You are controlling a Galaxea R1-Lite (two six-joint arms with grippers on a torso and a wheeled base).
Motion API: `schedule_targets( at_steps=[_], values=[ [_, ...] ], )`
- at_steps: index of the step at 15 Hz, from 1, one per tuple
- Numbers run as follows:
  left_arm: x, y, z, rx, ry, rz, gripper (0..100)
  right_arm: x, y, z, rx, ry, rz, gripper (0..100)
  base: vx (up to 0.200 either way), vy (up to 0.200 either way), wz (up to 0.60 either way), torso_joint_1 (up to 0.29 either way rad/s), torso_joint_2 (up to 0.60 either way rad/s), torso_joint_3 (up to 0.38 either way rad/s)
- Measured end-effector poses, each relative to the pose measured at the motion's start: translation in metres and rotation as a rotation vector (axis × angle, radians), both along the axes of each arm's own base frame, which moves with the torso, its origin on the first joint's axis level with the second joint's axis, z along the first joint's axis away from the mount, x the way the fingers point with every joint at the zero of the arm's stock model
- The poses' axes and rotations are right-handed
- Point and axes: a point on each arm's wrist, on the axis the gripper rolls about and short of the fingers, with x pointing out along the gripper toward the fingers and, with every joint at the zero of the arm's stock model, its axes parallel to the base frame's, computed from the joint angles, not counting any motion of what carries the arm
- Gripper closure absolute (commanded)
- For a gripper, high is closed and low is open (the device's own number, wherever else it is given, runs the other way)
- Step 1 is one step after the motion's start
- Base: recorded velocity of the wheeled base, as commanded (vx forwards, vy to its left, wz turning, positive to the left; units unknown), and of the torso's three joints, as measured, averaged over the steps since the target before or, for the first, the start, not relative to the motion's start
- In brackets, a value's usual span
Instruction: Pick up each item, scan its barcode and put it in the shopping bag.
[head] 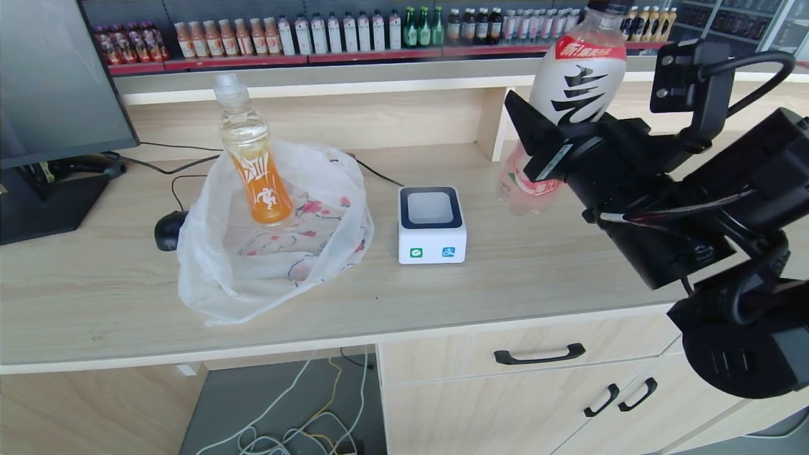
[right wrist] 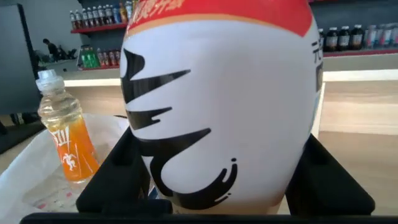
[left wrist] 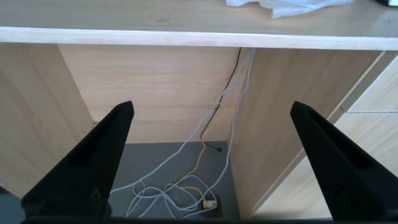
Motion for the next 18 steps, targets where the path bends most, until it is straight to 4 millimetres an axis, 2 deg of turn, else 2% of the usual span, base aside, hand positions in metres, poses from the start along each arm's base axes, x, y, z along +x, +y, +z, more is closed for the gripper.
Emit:
schedule_targets(
  at_steps=[4,7,10,13,18],
  values=[
    [0.000,0.000,0.000,0.004,0.000,0.000,0,0.007,-0.001,-0.018,-0.142,-0.092,-0.032,100,0.000,0.000,0.00,0.000,0.00,0.000],
    [0.000,0.000,0.000,0.004,0.000,0.000,0,0.012,-0.011,-0.033,-0.183,-0.048,-0.050,100,0.000,0.000,0.00,0.000,0.00,0.000],
    [0.000,0.000,0.000,0.003,0.000,0.000,0,0.015,-0.025,-0.029,-0.180,-0.065,-0.087,100,0.000,0.000,0.00,0.000,0.00,0.000],
    [0.000,0.000,0.000,0.001,0.001,0.000,0,0.015,-0.027,-0.018,-0.157,-0.104,-0.097,100,0.000,0.200,0.00,-0.001,0.00,0.001],
    [0.000,0.000,0.000,0.001,0.003,0.000,0,0.018,-0.025,-0.011,-0.138,-0.124,-0.098,100,0.000,0.200,0.00,0.002,0.01,0.001]
  ],
)
